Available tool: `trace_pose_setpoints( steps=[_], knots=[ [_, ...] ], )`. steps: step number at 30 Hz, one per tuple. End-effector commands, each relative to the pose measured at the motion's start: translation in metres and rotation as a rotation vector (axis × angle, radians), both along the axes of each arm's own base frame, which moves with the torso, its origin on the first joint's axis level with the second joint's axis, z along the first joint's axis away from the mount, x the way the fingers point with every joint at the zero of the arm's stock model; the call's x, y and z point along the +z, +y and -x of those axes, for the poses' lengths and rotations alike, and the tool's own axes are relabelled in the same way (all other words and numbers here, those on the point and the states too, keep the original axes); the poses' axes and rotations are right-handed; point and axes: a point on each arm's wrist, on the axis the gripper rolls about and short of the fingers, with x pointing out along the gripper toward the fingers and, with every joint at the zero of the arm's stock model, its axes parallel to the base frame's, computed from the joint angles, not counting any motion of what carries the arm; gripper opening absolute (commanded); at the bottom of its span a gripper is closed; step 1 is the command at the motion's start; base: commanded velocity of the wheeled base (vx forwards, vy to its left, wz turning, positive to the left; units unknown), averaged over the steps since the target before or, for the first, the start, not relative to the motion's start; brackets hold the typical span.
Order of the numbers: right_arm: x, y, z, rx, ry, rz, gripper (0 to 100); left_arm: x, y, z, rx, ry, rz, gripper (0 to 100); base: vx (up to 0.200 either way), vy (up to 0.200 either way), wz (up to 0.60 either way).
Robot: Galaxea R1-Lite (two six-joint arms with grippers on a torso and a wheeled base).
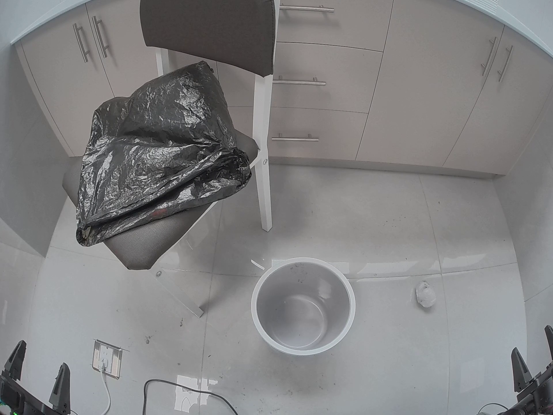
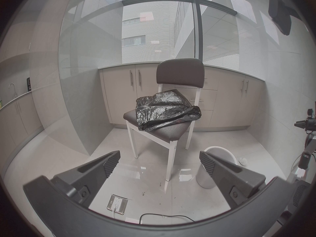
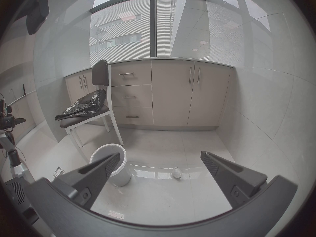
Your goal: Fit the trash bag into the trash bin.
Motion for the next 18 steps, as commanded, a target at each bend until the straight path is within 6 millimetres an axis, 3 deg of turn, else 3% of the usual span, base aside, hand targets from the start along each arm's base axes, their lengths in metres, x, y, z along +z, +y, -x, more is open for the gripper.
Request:
trace_pose_setpoints(
  steps=[1, 3, 4, 5, 6, 7, 8, 9, 11, 18],
  knots=[
    [-0.005, 0.0, 0.0, 0.003, 0.0, 0.0, 100, -0.005, 0.0, 0.0, 0.0, 0.001, 0.002, 100, 0.0, 0.0, 0.0],
    [0.01, 0.0, 0.003, 0.008, -0.063, -0.026, 100, -0.005, 0.0, 0.0, -0.001, 0.001, 0.0, 100, 0.0, 0.0, 0.0],
    [0.078, -0.001, 0.015, 0.044, -0.218, -0.214, 100, -0.005, 0.0, 0.0, -0.001, -0.001, 0.0, 100, 0.0, 0.0, 0.0],
    [0.123, -0.002, 0.014, 0.076, -0.247, -0.365, 100, -0.005, 0.0, 0.0, -0.001, -0.001, 0.0, 100, 0.0, 0.0, 0.0],
    [0.127, -0.002, 0.013, 0.076, -0.245, -0.378, 100, -0.005, 0.0, 0.0, -0.001, 0.001, 0.0, 100, 0.0, 0.0, 0.0],
    [0.162, -0.002, 0.016, 0.068, -0.273, -0.344, 100, -0.005, 0.0, 0.0, 0.0, -0.002, 0.002, 100, 0.0, 0.0, 0.0],
    [0.165, -0.002, 0.017, 0.067, -0.278, -0.333, 100, -0.005, 0.0, 0.0, 0.0, -0.002, 0.002, 100, 0.0, 0.0, 0.0],
    [0.181, -0.002, 0.02, 0.062, -0.298, -0.24, 100, -0.005, 0.0, 0.0, 0.002, -0.002, 0.005, 100, 0.0, 0.0, 0.0],
    [0.192, -0.002, 0.011, 0.051, -0.276, -0.181, 100, -0.005, 0.0, 0.0, 0.002, -0.001, 0.002, 100, 0.0, 0.0, 0.0],
    [0.199, 0.001, -0.035, 0.104, -0.198, -0.27, 100, -0.004, 0.0, -0.001, 0.003, 0.021, 0.008, 100, 0.0, 0.0, 0.0]
  ],
)
